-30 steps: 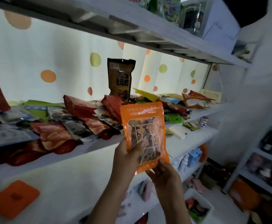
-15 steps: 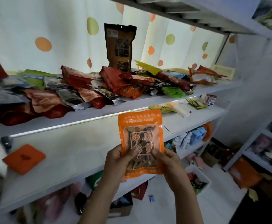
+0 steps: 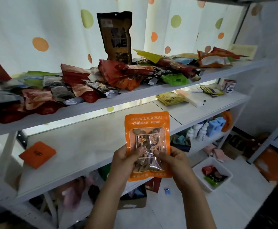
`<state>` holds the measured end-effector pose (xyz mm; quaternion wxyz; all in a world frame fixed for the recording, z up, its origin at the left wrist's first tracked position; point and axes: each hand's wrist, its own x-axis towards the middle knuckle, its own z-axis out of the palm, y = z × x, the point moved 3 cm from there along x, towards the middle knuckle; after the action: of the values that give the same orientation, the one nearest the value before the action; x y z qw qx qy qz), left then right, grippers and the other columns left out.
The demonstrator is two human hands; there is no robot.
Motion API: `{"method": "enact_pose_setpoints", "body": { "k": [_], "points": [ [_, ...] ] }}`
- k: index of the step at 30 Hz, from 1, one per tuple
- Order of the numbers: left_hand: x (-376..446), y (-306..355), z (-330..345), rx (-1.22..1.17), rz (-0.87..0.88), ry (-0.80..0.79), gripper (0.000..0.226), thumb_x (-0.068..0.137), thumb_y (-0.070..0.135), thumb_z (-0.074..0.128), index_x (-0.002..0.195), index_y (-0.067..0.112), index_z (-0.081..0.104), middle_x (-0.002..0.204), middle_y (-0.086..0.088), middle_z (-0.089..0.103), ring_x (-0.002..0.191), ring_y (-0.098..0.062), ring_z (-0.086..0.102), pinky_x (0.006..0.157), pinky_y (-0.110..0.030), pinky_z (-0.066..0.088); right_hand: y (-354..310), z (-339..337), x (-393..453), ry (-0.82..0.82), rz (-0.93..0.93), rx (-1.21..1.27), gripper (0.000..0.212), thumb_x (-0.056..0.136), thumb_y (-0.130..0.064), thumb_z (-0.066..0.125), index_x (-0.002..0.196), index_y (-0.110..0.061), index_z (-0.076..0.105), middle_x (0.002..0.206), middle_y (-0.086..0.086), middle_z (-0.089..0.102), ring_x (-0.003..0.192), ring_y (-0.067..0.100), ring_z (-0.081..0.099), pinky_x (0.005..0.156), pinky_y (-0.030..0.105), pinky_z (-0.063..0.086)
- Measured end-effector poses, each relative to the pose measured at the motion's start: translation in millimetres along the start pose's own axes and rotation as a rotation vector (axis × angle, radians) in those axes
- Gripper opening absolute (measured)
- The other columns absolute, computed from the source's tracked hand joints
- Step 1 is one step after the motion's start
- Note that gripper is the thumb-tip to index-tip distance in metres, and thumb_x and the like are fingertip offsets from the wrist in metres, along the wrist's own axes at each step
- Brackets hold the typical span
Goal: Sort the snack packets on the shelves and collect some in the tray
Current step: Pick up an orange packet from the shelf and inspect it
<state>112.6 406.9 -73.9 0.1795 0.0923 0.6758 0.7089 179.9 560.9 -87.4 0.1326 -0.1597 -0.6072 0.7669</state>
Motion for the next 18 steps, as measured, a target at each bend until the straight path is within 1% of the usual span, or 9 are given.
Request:
{"method": "enact_pose_setpoints", "body": {
  "k": [3, 7, 9, 11, 15, 18],
  "points": [
    [-3, -5, 5, -0.001, -0.001, 0.04, 0.022, 0.087, 0.032, 0.067, 0.109, 0.026, 0.067, 0.098, 0.005, 0.075, 0.089, -0.016, 0.073, 0.081, -0.044, 0.059, 1, -4, -1, -0.024, -0.001, -0.009, 0.015, 0.086, -0.008, 0.068, 0.101, -0.009, 0.073, 0.098, 0.014, 0.076, 0.088, 0.03, 0.073, 0.072, 0.036, 0.058],
    [-2, -6, 9, 0.005, 0.022, 0.071, 0.025, 0.089, 0.033, 0.066, 0.112, 0.025, 0.066, 0.101, 0.006, 0.075, 0.093, -0.016, 0.072, 0.081, -0.042, 0.06, 3, -6, -1, -0.036, 0.008, -0.022, 0.024, 0.087, -0.015, 0.069, 0.111, -0.01, 0.069, 0.105, 0.011, 0.075, 0.096, 0.031, 0.072, 0.086, 0.046, 0.057],
    [-2, -6, 11, 0.002, 0.037, 0.071, 0.027, 0.088, 0.031, 0.067, 0.114, 0.023, 0.066, 0.102, 0.004, 0.075, 0.093, -0.016, 0.072, 0.081, -0.044, 0.059, 2, -7, -2, -0.031, -0.003, -0.026, 0.024, 0.088, -0.016, 0.069, 0.111, -0.011, 0.068, 0.105, 0.011, 0.075, 0.097, 0.031, 0.072, 0.088, 0.048, 0.056],
    [0, -5, 12, 0.003, 0.052, 0.067, 0.032, 0.086, 0.034, 0.068, 0.115, 0.023, 0.065, 0.103, 0.004, 0.074, 0.093, -0.017, 0.072, 0.082, -0.046, 0.059, 1, -7, -3, -0.024, -0.01, -0.023, 0.024, 0.088, -0.017, 0.069, 0.111, -0.01, 0.068, 0.105, 0.011, 0.075, 0.097, 0.031, 0.072, 0.088, 0.047, 0.056],
    [2, -3, 17, 0.035, 0.062, 0.039, 0.042, 0.076, 0.048, 0.068, 0.113, 0.028, 0.064, 0.103, 0.005, 0.074, 0.092, -0.019, 0.073, 0.081, -0.048, 0.059, -2, -13, -7, 0.002, -0.035, -0.014, 0.022, 0.087, -0.017, 0.069, 0.107, -0.008, 0.069, 0.104, 0.012, 0.075, 0.096, 0.033, 0.072, 0.085, 0.046, 0.057],
    [5, -6, 22, 0.032, 0.048, -0.011, 0.049, 0.072, 0.051, 0.07, 0.114, 0.027, 0.065, 0.102, 0.004, 0.074, 0.092, -0.02, 0.073, 0.082, -0.05, 0.059, -2, -20, -11, 0.011, -0.041, 0.018, 0.024, 0.087, -0.015, 0.068, 0.108, -0.005, 0.068, 0.103, 0.015, 0.075, 0.095, 0.034, 0.072, 0.08, 0.044, 0.059]
  ]
}}
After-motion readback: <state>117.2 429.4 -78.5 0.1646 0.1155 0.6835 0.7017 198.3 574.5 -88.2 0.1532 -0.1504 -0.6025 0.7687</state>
